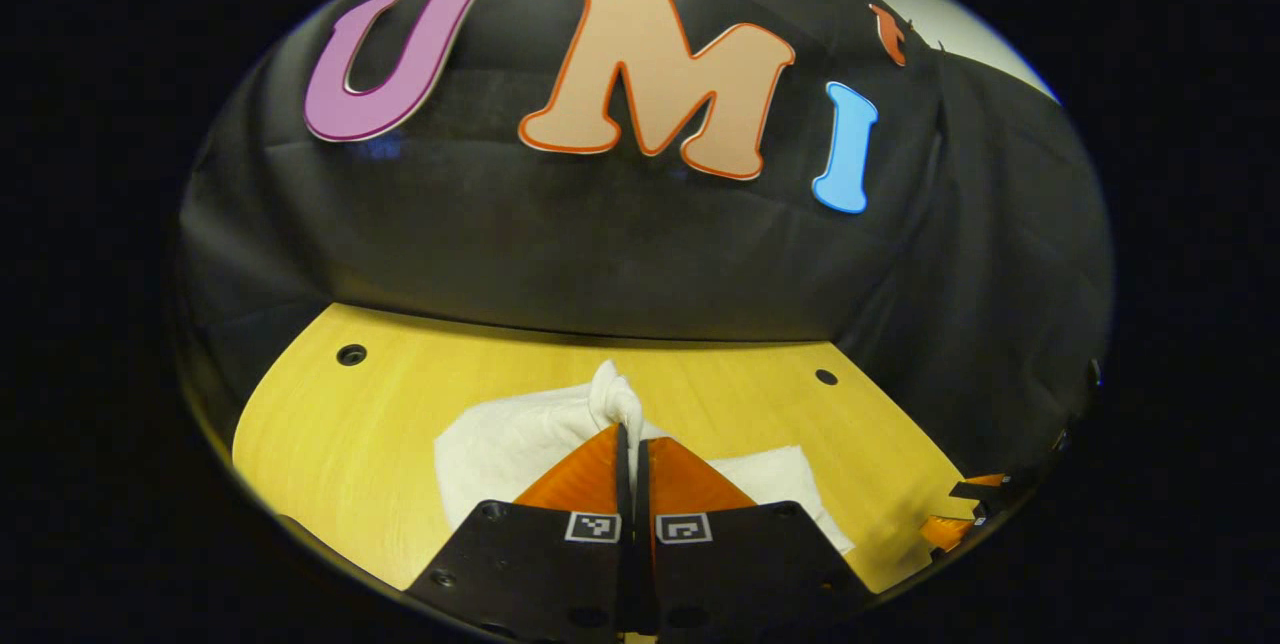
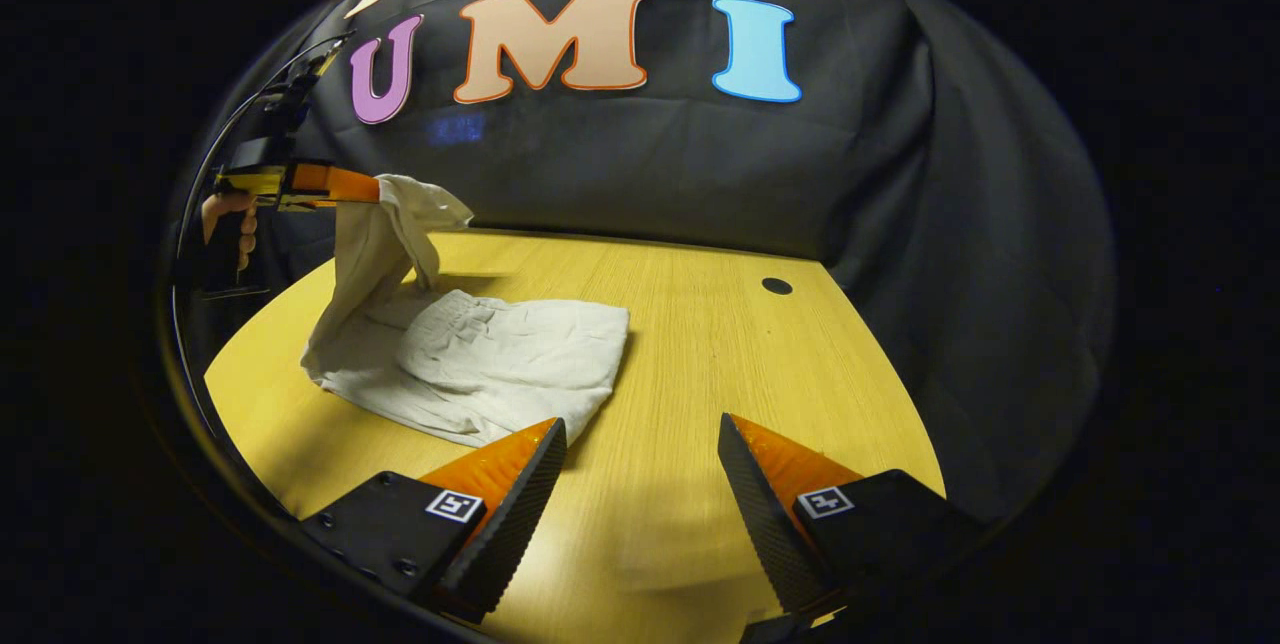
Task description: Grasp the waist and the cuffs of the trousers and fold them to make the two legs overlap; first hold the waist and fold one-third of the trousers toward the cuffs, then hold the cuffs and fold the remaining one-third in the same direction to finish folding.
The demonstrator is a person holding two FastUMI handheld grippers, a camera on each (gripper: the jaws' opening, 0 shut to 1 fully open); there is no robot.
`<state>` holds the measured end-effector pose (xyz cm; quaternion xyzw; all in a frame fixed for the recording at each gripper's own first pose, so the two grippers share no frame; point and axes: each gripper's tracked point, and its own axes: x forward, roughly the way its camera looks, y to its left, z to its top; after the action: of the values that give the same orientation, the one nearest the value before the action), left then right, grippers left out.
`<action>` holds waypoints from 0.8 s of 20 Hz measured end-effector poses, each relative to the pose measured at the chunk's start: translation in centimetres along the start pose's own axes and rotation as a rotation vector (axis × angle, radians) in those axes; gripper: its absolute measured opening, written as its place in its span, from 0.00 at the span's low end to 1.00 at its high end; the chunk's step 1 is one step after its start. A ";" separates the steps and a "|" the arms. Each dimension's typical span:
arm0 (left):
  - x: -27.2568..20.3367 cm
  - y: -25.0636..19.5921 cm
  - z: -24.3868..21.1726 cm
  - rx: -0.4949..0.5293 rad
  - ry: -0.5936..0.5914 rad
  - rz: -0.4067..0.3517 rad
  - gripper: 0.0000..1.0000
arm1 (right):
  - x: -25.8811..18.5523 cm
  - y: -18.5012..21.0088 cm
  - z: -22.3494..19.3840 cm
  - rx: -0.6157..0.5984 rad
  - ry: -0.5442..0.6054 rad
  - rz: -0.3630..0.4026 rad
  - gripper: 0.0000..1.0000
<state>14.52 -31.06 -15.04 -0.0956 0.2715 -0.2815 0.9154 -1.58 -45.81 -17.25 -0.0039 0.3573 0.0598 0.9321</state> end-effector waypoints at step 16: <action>3.5 -14.9 -4.8 0.131 0.054 -0.233 0.00 | -0.3 -2.9 -2.1 0.042 0.007 -0.021 0.99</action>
<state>7.39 -45.44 -15.69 -0.0588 0.2642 -0.4055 0.8731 -2.84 -48.81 -18.69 0.0115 0.3616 0.0424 0.9313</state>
